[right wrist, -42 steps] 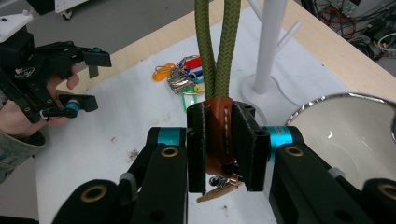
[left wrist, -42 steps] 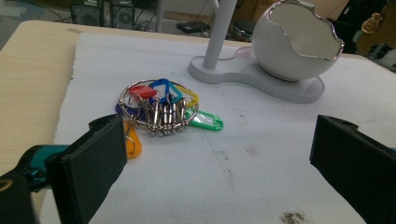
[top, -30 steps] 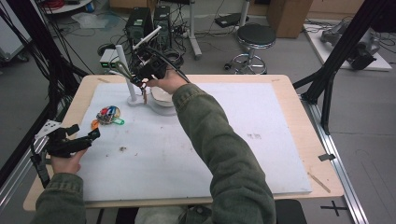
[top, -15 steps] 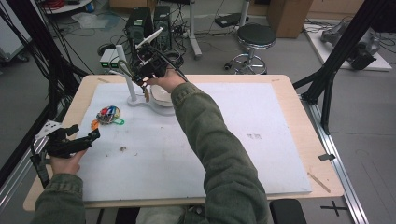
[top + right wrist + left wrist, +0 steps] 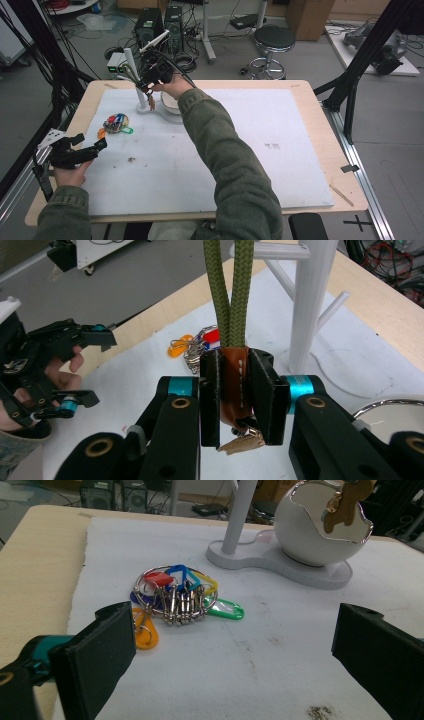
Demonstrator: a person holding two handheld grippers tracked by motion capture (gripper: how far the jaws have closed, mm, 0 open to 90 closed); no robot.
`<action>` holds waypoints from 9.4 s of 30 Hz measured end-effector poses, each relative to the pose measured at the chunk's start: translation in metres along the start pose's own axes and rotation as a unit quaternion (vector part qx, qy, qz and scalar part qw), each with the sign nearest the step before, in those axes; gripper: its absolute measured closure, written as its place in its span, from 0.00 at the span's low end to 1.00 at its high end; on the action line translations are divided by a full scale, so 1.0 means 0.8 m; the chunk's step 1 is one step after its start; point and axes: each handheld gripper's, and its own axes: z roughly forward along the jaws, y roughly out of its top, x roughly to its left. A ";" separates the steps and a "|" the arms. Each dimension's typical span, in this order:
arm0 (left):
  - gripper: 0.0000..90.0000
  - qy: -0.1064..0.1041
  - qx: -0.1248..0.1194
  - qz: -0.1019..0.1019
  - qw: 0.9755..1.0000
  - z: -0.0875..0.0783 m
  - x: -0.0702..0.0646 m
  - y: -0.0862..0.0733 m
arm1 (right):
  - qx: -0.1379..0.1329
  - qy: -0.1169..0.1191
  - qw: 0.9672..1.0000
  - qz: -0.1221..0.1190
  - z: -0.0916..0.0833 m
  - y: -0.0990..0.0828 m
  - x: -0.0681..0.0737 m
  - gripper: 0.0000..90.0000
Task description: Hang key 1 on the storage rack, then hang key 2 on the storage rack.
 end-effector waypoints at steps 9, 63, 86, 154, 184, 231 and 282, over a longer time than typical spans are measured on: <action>0.05 -0.001 0.001 0.000 1.000 0.000 0.001 0.000 | 0.012 -0.015 1.000 0.016 0.013 0.001 -0.008 0.83; 0.05 0.002 0.006 0.004 1.000 0.001 -0.003 0.000 | -0.056 -0.137 0.989 0.030 -0.170 -0.139 -0.044 0.01; 0.05 -0.001 0.006 0.003 1.000 0.001 -0.006 0.000 | -0.069 -0.179 0.980 0.042 -0.220 -0.214 -0.035 0.01; 0.05 0.000 0.008 0.004 1.000 0.002 -0.008 0.000 | -0.142 -0.271 0.943 0.135 -0.274 -0.481 -0.043 0.01; 0.05 -0.003 0.027 0.028 0.999 0.024 -0.005 0.013 | -0.182 -0.337 0.915 0.126 -0.264 -0.519 -0.019 0.01; 0.09 0.002 0.213 0.028 0.977 0.126 -0.004 0.060 | -0.200 -0.340 0.911 0.120 -0.272 -0.524 -0.012 0.01; 0.91 0.053 0.226 0.034 0.972 0.168 0.005 0.048 | -0.188 -0.340 0.914 0.119 -0.267 -0.526 -0.014 0.01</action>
